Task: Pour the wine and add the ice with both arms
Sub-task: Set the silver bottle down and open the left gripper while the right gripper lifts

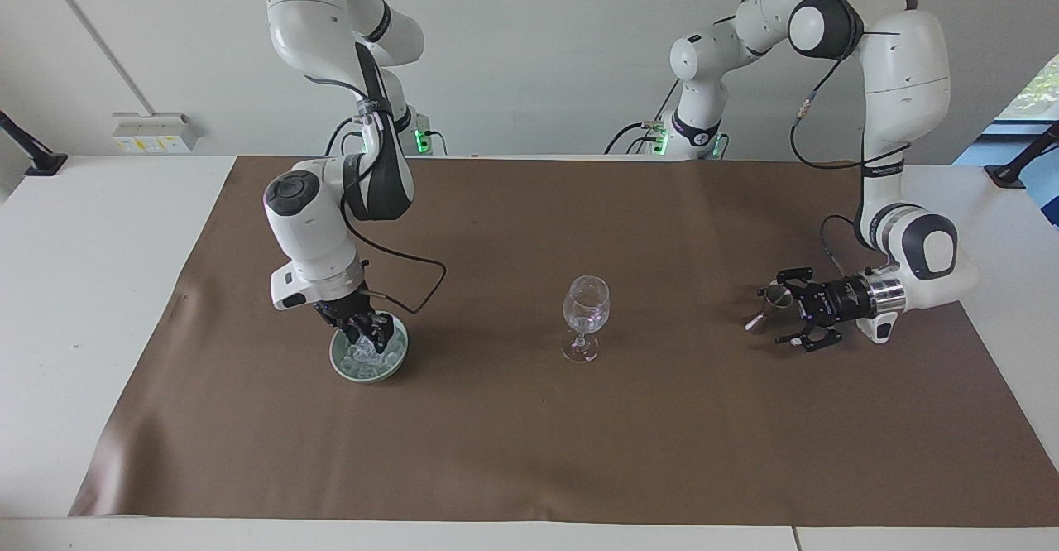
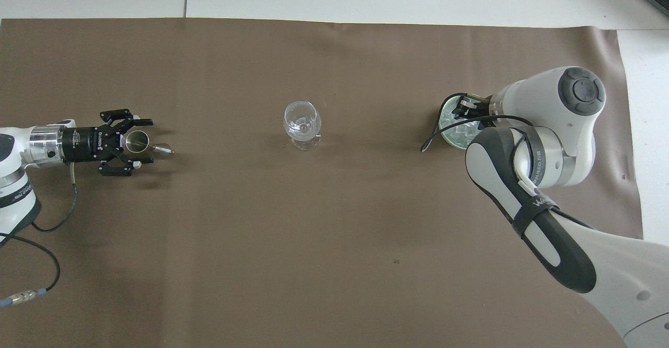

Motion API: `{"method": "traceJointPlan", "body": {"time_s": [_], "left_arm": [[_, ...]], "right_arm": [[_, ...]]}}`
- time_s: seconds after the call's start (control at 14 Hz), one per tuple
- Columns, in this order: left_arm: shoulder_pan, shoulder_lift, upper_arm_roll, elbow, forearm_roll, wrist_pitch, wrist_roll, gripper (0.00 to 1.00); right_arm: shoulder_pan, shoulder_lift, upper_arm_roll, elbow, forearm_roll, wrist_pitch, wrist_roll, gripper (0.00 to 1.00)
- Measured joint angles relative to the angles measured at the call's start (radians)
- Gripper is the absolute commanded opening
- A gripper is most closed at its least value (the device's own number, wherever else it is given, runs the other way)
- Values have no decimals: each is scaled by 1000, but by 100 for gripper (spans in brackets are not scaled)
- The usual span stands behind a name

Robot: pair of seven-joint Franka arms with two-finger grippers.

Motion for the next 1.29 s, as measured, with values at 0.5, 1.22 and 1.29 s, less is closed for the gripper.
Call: {"method": "traceJointPlan", "body": {"time_s": [0.5, 1.22, 1.29], "left_arm": [[27, -5, 0, 110, 155, -53, 0, 100], [-18, -137, -24, 336, 428, -58, 4, 100], [-24, -142, -26, 358, 450, -57, 4, 100]], "right_arm": [[-2, -1, -2, 0, -2, -2, -44, 3], [0, -42, 9, 223, 0, -146, -88, 0], [7, -43, 18, 240, 0, -148, -88, 0]]}}
